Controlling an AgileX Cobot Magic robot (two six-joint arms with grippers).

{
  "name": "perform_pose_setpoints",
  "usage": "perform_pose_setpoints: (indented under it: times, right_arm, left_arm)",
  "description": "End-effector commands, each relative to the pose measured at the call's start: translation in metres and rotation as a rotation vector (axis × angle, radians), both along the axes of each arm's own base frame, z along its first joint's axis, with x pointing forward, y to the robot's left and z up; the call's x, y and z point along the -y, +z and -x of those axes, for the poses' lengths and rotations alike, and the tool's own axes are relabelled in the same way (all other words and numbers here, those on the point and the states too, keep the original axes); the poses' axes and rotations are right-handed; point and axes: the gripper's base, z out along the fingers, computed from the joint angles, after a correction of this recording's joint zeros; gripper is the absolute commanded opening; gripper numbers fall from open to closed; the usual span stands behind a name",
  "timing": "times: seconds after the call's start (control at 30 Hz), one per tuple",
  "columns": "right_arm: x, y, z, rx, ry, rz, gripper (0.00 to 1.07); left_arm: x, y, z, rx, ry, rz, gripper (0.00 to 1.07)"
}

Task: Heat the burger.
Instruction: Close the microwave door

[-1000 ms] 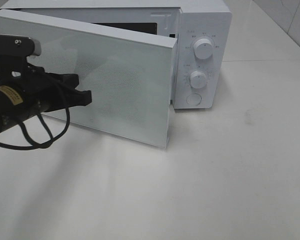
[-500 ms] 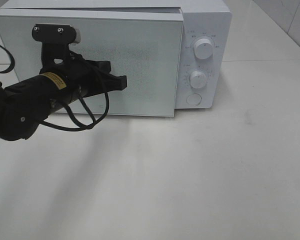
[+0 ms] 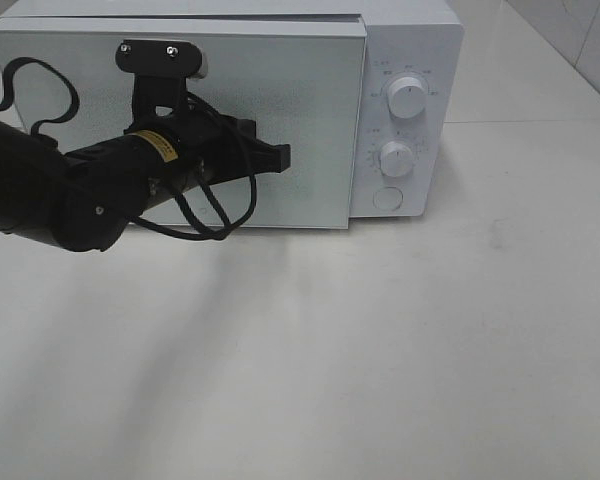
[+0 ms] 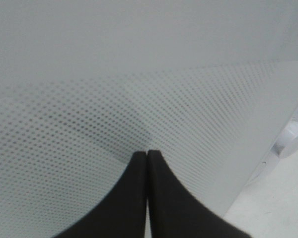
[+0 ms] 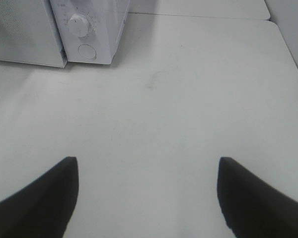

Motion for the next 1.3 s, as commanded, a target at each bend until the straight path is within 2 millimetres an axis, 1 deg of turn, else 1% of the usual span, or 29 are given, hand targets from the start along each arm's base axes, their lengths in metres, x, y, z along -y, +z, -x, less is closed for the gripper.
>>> perform_pose_setpoints:
  times: [0.03,0.23,0.5,0.53,0.57,0.6,0.63,0.67,0.73,0.83,0.9,1.1,1.17,1.2,1.23,1.3]
  right_arm:
    - [0.0,0.0,0.003,0.039,-0.004,-0.002,0.75]
    - [0.0,0.0,0.003,0.039,-0.004,-0.002,0.75]
    - [0.0,0.0,0.003,0.039,-0.004,-0.002,0.75]
    - [0.0,0.0,0.003,0.039,-0.004,-0.002,0.75]
    - [0.0,0.0,0.003,0.039,-0.004,-0.002,0.75]
    - [0.0,0.0,0.003,0.039,-0.004,-0.002,0.75]
    - [0.0,0.0,0.003,0.039,-0.004,-0.002,0.75]
    - [0.0,0.0,0.003,0.039,-0.004,-0.002,0.75]
    - [0.0,0.0,0.003,0.039,-0.004,-0.002,0.75]
    - [0.0,0.0,0.003,0.039,-0.004,-0.002,0.75]
    - [0.0,0.0,0.003,0.039,-0.004,-0.002,0.75]
    - [0.0,0.0,0.003,0.039,-0.004,-0.002,0.75]
    - [0.0,0.0,0.003,0.039,-0.004,-0.002,0.75]
    - [0.0,0.0,0.003,0.039,-0.004,-0.002,0.75]
    - [0.0,0.0,0.003,0.039,-0.004,-0.002,0.75]
    - [0.0,0.0,0.003,0.039,-0.004,-0.002,0.75]
  left_arm:
    - [0.001,0.012,-0.017,0.06,0.058,0.068,0.0]
    - [0.01,0.015,-0.028,0.054,0.062,0.083,0.0]
    - [0.013,0.013,-0.027,0.049,0.021,0.047,0.0]
    - [0.011,0.014,-0.029,0.055,0.037,0.06,0.0]
    - [0.003,0.017,-0.034,0.073,0.081,0.089,0.0]
    - [0.003,0.017,-0.034,0.073,0.081,0.089,0.0]
    - [-0.003,0.019,-0.04,0.072,0.117,0.106,0.0]
    - [-0.003,0.019,-0.04,0.072,0.117,0.106,0.0]
    - [-0.008,0.022,-0.046,0.074,0.13,0.109,0.0]
    - [-0.006,0.026,-0.049,0.089,0.129,0.118,0.0]
    - [-0.002,0.034,-0.053,0.112,0.123,0.121,0.0]
    - [0.0,0.033,-0.051,0.091,0.087,0.064,0.0]
    - [0.001,0.033,-0.047,0.026,0.053,0.019,0.0]
    - [0.001,0.033,-0.047,0.026,0.053,0.019,0.0]
    - [0.002,0.033,-0.041,-0.024,0.033,-0.007,0.0]
    - [0.0,0.032,-0.038,-0.055,0.026,-0.023,0.0]
